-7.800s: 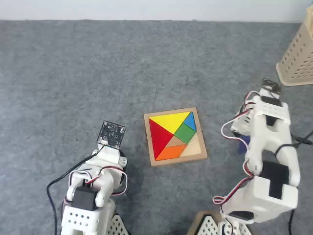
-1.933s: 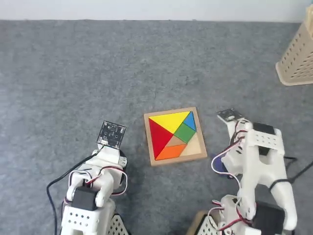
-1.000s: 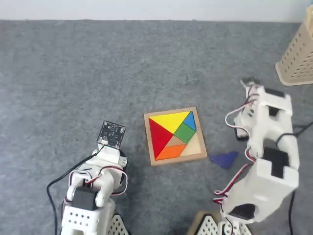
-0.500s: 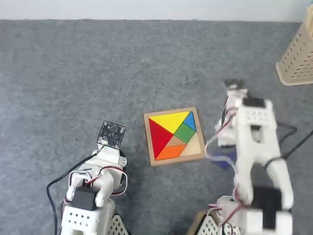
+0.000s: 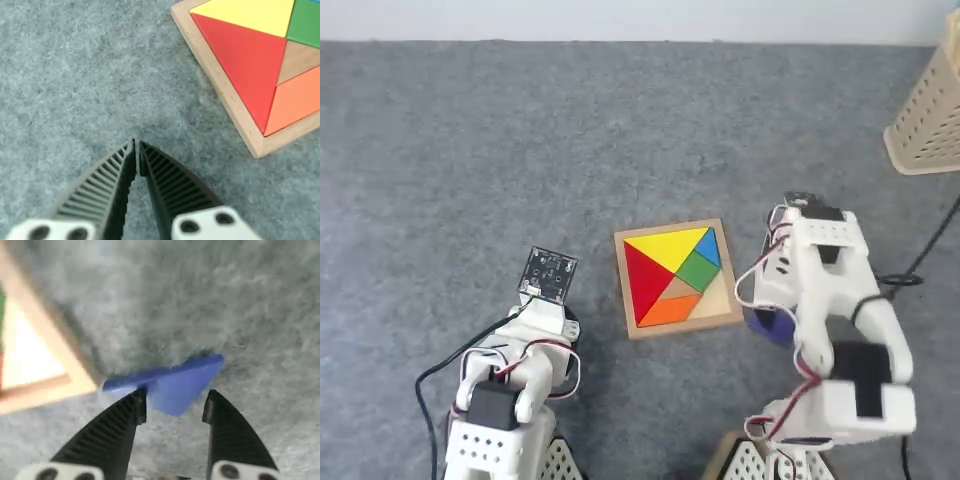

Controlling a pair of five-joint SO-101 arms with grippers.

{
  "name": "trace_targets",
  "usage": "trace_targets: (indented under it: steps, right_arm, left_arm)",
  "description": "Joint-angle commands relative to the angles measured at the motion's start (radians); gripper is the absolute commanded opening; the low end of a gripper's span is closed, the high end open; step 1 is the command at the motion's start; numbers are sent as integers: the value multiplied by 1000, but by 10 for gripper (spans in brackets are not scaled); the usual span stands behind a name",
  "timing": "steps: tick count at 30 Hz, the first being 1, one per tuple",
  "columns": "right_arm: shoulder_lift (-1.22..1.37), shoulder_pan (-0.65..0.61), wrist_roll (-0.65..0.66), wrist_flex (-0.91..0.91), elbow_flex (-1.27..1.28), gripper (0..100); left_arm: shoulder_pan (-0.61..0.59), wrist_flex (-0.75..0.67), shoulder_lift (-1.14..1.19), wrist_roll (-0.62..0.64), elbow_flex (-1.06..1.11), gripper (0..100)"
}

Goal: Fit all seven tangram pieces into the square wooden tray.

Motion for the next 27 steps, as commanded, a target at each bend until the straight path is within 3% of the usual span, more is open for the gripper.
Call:
trace_targets:
  steps: [1,11,16,19,22,27]
  right_arm:
    - [97,10,-80,5,-104,192]
    - [309,82,-89,88,-328,180]
    - [321,82,-77,93,-440,39]
    - [314,82,28,101,-502,6]
    - [283,91,-87,137,-506,7]
    - [157,88,-97,90,-407,7]
  left_arm:
    - [-6,6,-20,9,-18,12]
    - [-5,6,-20,9,-18,12]
    - [-6,6,-20,9,-18,12]
    - [-6,6,-20,9,-18,12]
    - [-6,6,-20,9,-18,12]
    - [-6,6,-20,9,-18,12]
